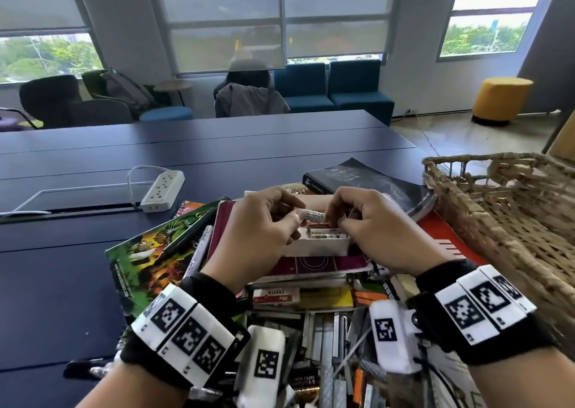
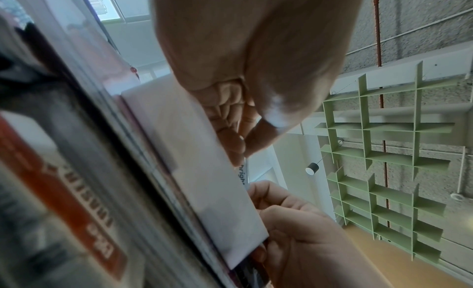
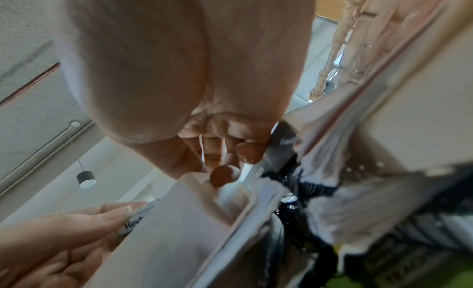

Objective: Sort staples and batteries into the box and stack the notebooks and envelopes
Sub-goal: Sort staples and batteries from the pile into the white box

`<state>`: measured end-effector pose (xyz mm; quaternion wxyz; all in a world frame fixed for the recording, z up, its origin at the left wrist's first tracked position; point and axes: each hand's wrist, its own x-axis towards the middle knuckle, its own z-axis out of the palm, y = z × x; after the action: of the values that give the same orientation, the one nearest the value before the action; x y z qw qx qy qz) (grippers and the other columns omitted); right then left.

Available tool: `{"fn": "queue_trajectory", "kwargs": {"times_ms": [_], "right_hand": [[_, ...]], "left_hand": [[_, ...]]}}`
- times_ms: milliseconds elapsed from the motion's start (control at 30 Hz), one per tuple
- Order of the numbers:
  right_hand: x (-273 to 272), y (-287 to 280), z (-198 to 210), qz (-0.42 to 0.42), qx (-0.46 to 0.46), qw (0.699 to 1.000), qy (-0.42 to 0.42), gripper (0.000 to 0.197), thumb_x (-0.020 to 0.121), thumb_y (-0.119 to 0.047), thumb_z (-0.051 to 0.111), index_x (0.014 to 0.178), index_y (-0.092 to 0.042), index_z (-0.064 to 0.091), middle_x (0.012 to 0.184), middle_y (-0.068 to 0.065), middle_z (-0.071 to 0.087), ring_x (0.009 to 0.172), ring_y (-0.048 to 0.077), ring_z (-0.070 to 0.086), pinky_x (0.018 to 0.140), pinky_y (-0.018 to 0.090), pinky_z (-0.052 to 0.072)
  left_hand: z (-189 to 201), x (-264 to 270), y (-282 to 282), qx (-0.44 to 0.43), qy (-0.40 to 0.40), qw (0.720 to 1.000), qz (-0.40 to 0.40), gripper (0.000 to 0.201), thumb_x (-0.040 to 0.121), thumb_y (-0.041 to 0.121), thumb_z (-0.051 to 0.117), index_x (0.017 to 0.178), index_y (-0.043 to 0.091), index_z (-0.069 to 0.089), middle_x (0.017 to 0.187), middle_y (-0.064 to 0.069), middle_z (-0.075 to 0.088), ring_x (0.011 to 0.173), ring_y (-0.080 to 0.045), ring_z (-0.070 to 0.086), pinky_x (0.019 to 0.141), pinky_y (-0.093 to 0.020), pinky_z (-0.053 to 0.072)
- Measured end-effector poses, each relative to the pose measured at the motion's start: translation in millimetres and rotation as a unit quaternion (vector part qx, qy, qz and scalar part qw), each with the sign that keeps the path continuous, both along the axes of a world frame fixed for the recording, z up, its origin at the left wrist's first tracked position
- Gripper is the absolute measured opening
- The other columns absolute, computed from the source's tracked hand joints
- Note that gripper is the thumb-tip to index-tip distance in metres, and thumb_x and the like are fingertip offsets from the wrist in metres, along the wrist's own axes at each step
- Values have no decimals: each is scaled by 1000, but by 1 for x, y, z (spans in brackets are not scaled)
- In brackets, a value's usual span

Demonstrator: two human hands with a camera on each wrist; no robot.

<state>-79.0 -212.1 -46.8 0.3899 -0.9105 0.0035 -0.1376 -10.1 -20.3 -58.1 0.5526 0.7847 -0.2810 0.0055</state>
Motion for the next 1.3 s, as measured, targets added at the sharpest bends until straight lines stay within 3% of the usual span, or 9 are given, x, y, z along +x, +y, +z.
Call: {"fn": "queue_trajectory", "kwargs": {"times_ms": [267,400,467,567,700,800,967,1167,1300], "right_hand": [[1,0,-1,25,1,1000,1,34,87,3,54,94,-29,65,76,-1,69,61,5,54,57,21,40],[2,-2,-3,24,32,999,-2,26,94,-8,60,94,-32,69,78,0,69,69,20,61,66,40,52],[0,-2,-2,33,33,999,6,14,96,-22,68,86,-30,72,73,-5,68,63,8,56,64,36,51],[-1,0,0,41,-1,999,8,14,92,-33,75,80,-28,73,65,-14,62,56,-2,50,55,15,41],[1,-1,-4,28,-12,999,21,11,93,-23,73,83,-23,71,59,-19,58,51,-1,48,51,12,36],[0,-1,-6,26,10,999,20,11,93,-11,69,86,-19,73,56,-19,58,47,-1,45,49,12,36],[-1,3,-2,15,-14,999,24,23,90,-3,63,84,-23,74,71,-12,65,50,-4,50,51,11,39],[-3,7,1,2,-16,999,41,31,86,4,53,84,-20,72,74,-4,65,58,6,53,50,12,38],[-4,9,2,6,-24,999,44,34,86,5,51,81,-24,68,81,-3,68,63,10,56,51,11,39]], "left_hand": [[2,-2,-1,22,-13,1000,3,5,95,15,71,92,18,72,75,1,75,63,-9,69,64,-28,58],[4,-5,-2,26,-18,999,5,5,95,15,71,91,18,74,75,3,76,62,-6,68,62,-20,53],[6,-7,-2,38,-23,999,1,5,94,13,71,93,16,75,76,1,76,62,-4,65,61,-20,52],[9,-9,-3,63,-38,997,-12,10,93,9,71,94,15,79,75,6,75,63,3,63,62,-15,48],[10,-9,-2,102,-45,993,-25,15,91,12,73,93,23,83,78,5,77,66,-10,66,65,-19,46],[11,-9,0,111,-55,992,-25,15,89,10,77,98,21,83,80,12,76,69,4,66,65,-7,44],[15,-13,0,129,-69,989,4,14,89,8,73,97,16,81,81,8,76,76,2,66,66,-4,45],[17,-13,-2,132,-48,990,21,21,88,2,67,80,17,80,74,4,76,72,-10,72,75,-26,58],[18,-15,-4,123,-34,991,34,20,86,3,68,79,17,80,70,5,76,69,-8,71,67,-18,55]]}}
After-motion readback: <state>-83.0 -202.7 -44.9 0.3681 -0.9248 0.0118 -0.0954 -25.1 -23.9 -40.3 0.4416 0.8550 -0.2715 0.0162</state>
